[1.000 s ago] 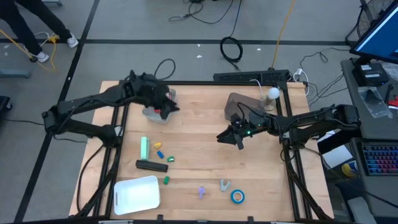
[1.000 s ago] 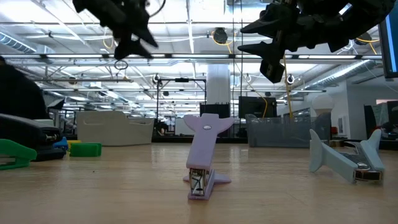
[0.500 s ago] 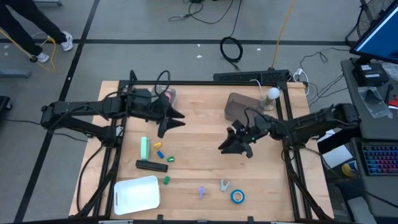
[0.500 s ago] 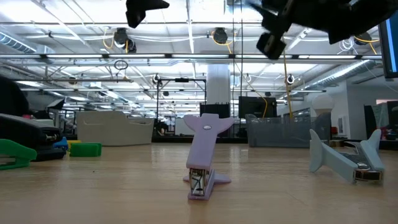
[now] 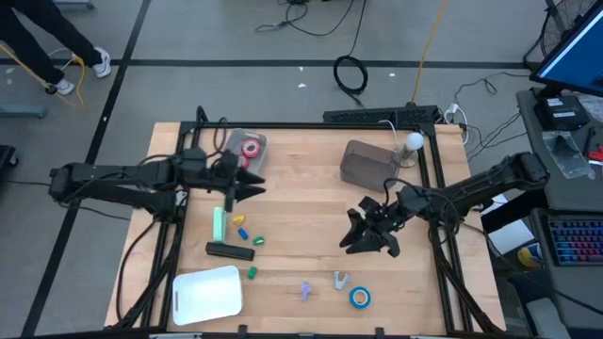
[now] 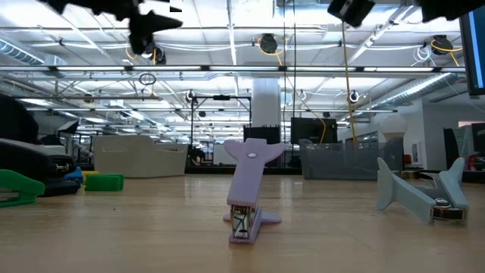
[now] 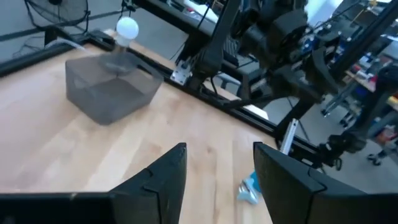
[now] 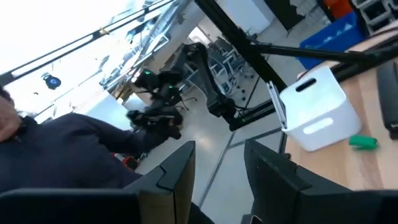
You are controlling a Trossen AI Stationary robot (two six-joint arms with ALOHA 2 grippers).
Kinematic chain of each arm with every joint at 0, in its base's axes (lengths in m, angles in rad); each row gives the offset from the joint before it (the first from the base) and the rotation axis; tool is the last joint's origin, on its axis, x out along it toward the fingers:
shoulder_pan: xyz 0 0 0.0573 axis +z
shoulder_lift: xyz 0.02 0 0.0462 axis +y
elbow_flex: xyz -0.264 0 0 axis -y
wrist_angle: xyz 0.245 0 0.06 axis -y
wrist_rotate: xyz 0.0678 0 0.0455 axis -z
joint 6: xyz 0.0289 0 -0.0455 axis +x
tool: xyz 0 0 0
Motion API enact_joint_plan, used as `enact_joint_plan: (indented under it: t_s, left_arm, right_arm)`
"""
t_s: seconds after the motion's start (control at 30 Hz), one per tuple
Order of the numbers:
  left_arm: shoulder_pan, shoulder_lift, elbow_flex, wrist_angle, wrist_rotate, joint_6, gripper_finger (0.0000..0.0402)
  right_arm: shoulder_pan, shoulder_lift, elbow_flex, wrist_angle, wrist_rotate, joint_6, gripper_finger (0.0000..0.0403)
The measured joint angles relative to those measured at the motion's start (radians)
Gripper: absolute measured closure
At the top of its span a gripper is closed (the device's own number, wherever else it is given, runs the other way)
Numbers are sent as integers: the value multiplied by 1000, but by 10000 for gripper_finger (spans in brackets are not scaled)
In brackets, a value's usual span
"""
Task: Pick and place Stapler, Stapler remover, tape
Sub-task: Put the light blue tape into the gray bin
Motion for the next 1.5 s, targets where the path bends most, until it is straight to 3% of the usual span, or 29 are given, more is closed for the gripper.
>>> enact_joint_plan:
  t_s: [0.13, 0.33, 0.53, 0.87, 1.23, 1.5]
  left_arm:
    - [-12, -117, -99, -2, 0, -29, 213]
    - [-17, -260, -201, -8, -20, -38, 213]
    - [-17, -339, -264, -6, -35, -48, 213]
    - [-17, -348, -280, -8, -46, -39, 213]
    - [-15, -348, -280, -16, -64, -23, 213]
    - [-15, -348, -280, -30, -63, -18, 213]
  right_arm:
    - [19, 0, 90, -190, -1, -43, 273]
    - [56, 2, 281, -734, -1, -125, 273]
    - [127, 30, 388, -1095, 27, -15, 273]
    - [270, 167, 392, -1185, 12, 291, 273]
    - [291, 306, 391, -1191, -128, 396, 273]
    - [291, 308, 391, -1157, -126, 395, 273]
